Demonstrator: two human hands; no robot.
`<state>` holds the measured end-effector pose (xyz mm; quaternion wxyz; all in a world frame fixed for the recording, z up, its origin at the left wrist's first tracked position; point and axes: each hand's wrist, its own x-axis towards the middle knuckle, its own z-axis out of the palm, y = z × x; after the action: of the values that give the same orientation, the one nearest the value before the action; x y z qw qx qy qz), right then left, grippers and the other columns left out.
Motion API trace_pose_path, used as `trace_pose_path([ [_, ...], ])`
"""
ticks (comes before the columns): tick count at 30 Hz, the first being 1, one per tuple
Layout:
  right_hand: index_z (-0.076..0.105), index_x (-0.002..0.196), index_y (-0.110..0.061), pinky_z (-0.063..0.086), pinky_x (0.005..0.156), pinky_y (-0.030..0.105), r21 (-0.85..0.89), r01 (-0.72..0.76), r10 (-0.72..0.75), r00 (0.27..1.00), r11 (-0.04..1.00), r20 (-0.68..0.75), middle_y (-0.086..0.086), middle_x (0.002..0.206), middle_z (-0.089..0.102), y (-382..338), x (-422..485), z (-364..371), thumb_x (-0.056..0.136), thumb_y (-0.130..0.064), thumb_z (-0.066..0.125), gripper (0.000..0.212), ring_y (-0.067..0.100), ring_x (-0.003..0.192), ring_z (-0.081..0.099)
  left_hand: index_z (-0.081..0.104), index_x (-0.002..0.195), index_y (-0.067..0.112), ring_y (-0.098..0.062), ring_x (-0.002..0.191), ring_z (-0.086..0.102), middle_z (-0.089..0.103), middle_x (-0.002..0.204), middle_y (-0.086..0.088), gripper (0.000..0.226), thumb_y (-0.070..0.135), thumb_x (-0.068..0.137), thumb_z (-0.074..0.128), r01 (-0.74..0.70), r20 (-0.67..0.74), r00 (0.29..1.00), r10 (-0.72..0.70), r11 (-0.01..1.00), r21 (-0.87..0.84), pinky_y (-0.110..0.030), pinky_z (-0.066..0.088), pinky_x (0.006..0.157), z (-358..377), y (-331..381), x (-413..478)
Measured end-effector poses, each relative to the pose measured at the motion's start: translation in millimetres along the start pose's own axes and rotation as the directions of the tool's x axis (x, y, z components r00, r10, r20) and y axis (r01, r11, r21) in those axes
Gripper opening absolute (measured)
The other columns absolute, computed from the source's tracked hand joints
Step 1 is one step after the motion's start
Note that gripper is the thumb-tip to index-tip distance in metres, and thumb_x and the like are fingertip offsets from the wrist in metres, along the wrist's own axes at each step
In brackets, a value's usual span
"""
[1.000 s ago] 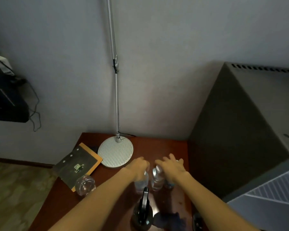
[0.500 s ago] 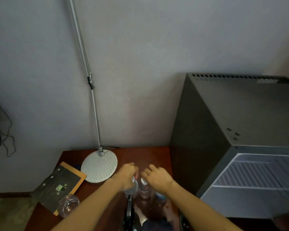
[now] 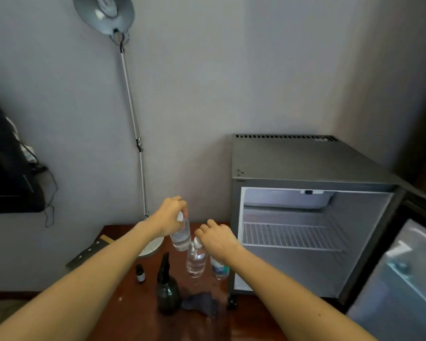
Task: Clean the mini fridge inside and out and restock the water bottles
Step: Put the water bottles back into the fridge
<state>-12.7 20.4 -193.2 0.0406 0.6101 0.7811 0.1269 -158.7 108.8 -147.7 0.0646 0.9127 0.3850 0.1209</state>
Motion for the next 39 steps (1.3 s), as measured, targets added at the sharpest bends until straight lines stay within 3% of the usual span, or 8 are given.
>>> trace_pose_path([
  [4,0.047,0.128,-0.008,0.046,0.085,0.038,0.005,-0.074,0.074,0.996,0.997,-0.047,0.01,0.128,0.052,16.8,-56.5,-33.4,0.094,-0.01,0.051,0.034,0.028,0.121,0.044,0.062,0.092,0.006,-0.027,0.095,0.052,0.054,0.102,-0.009,0.016,0.008,0.078,0.069,-0.033,-0.047,0.998,0.033,0.999,0.002,-0.031,0.041,0.079,-23.8,55.9,-27.6],
  [11,0.057,0.109,-0.01,0.046,0.079,0.04,0.086,-0.271,0.271,0.962,0.959,0.003,0.01,0.113,0.062,77.3,-148.4,-55.9,0.089,-0.038,0.061,0.035,0.028,0.111,0.053,0.061,0.088,0.008,-0.015,0.083,0.046,0.048,0.09,0.002,0.016,0.01,0.076,0.072,-0.121,0.068,0.99,0.122,0.993,-0.011,-0.021,0.034,0.066,-7.5,141.3,-47.2],
  [16,0.054,0.116,-0.009,0.044,0.081,0.039,0.031,-0.339,0.337,0.94,0.94,0.05,0.009,0.121,0.059,118.9,-180.7,-48.5,0.09,-0.037,0.058,0.038,0.027,0.116,0.049,0.054,0.085,0.014,-0.017,0.085,0.044,0.044,0.092,0.001,0.02,0.007,0.075,0.071,-0.25,0.129,0.961,0.245,0.968,0.022,-0.021,0.029,0.068,16.0,186.7,-23.6],
  [20,0.052,0.116,-0.01,0.041,0.075,0.035,-0.012,-0.383,0.383,0.922,0.924,0.047,0.006,0.121,0.058,155.9,-180.2,-38.3,0.091,-0.034,0.058,0.035,0.025,0.116,0.048,0.055,0.097,0.008,-0.024,0.102,0.044,0.047,0.109,-0.007,0.02,0.008,0.08,0.066,-0.323,0.186,0.935,0.302,0.942,0.094,-0.026,0.034,0.078,29.1,212.5,18.0],
  [25,0.05,0.117,-0.009,0.034,0.07,0.032,-0.032,-0.407,0.408,0.913,0.913,0.017,0.006,0.119,0.056,194.9,-163.2,-23.2,0.094,-0.031,0.054,0.031,0.026,0.114,0.047,0.055,0.094,0.013,-0.026,0.098,0.045,0.05,0.108,-0.005,0.016,0.009,0.08,0.062,-0.373,0.148,0.924,0.353,0.917,0.143,-0.035,0.04,0.083,59.4,208.3,69.9],
  [29,0.05,0.125,-0.009,0.044,0.084,0.037,-0.054,-0.412,0.414,0.91,0.909,0.032,0.009,0.127,0.055,225.0,-140.0,-10.1,0.092,-0.035,0.053,0.042,0.026,0.123,0.045,0.056,0.099,0.012,-0.023,0.106,0.044,0.049,0.114,-0.003,0.023,0.009,0.079,0.066,-0.335,0.139,0.937,0.321,0.937,0.098,-0.03,0.04,0.086,71.8,201.4,108.0],
  [33,0.047,0.13,-0.015,0.042,0.096,0.039,0.006,-0.425,0.422,0.9,0.905,0.112,0.009,0.136,0.05,244.9,-122.9,-6.4,0.088,-0.047,0.056,0.054,0.029,0.125,0.047,0.052,0.102,0.017,-0.027,0.105,0.046,0.047,0.115,-0.007,0.016,0.014,0.087,0.057,-0.17,0.188,0.967,0.174,0.985,-0.042,-0.032,0.042,0.087,79.4,189.4,139.5],
  [39,0.061,0.114,-0.021,0.039,0.098,0.034,0.258,-0.444,0.395,0.892,0.858,0.219,0.004,0.128,0.054,266.4,-97.9,2.0,0.086,-0.044,0.061,0.036,0.026,0.119,0.05,0.045,0.092,0.019,-0.02,0.069,0.046,0.044,0.076,-0.001,0.006,0.025,0.092,0.043,-0.11,0.248,0.962,0.113,0.994,-0.026,-0.031,0.037,0.061,86.8,181.2,174.1],
])
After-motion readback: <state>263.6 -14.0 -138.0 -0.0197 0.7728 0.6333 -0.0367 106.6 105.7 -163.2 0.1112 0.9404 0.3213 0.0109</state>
